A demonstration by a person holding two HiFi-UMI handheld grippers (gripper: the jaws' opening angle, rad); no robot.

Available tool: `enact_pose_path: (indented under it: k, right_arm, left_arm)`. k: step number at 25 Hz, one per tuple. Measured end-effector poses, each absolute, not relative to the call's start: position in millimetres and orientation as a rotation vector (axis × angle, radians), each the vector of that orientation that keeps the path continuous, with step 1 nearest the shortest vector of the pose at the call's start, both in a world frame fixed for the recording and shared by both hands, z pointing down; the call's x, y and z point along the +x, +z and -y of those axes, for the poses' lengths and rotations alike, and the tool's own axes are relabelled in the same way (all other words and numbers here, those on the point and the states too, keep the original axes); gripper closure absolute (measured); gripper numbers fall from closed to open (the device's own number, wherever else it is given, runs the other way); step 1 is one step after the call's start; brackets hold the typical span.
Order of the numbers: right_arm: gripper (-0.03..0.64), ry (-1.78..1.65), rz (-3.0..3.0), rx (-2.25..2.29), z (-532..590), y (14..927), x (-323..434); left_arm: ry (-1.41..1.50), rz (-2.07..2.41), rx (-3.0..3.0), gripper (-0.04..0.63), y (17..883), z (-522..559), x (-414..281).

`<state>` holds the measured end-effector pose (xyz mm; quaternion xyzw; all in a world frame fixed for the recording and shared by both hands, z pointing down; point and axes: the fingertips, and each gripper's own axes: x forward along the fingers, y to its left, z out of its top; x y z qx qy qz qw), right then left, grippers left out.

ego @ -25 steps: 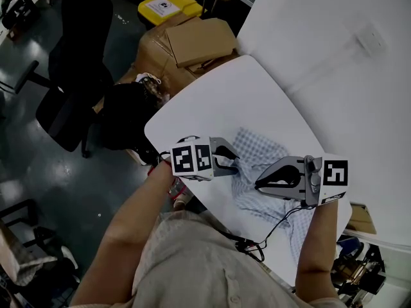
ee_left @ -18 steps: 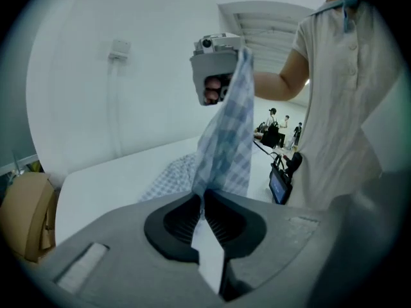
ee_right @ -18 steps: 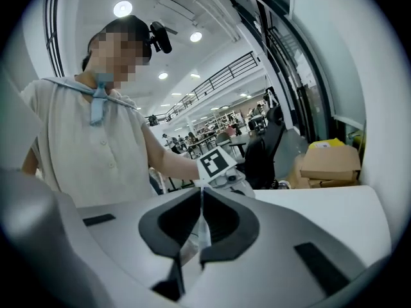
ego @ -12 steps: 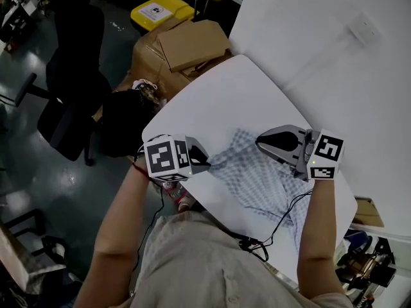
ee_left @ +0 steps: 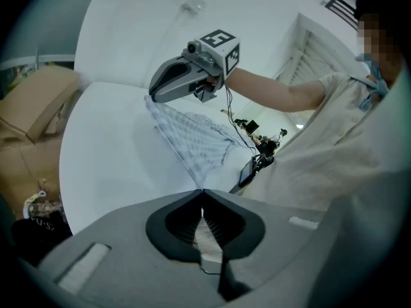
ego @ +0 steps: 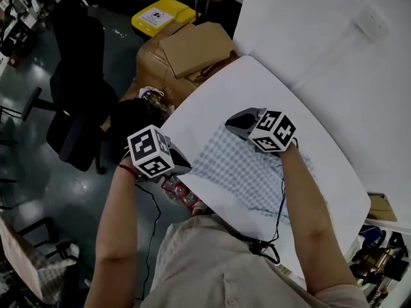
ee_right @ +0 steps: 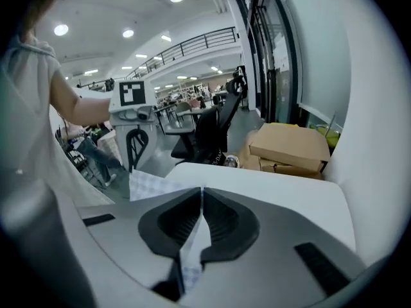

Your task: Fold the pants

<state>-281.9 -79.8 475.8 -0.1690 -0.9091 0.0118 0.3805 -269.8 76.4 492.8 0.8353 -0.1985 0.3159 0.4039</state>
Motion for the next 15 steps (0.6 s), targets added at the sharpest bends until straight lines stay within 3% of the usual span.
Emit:
enact_pose_path:
  k: [9, 15]
  right_arm:
    - [0.591, -0.095, 2.17, -0.265, 66.2, 573.7, -339.5]
    - [0.564, -0.106, 2.156, -0.102, 69.1, 604.2, -340.4]
  left_arm:
    - [0.737, 0.537, 1.843, 0.578, 554.1, -90.0, -332.2]
    - [0.872, 0.575, 1.788, 0.578, 597.6, -87.0, -336.5]
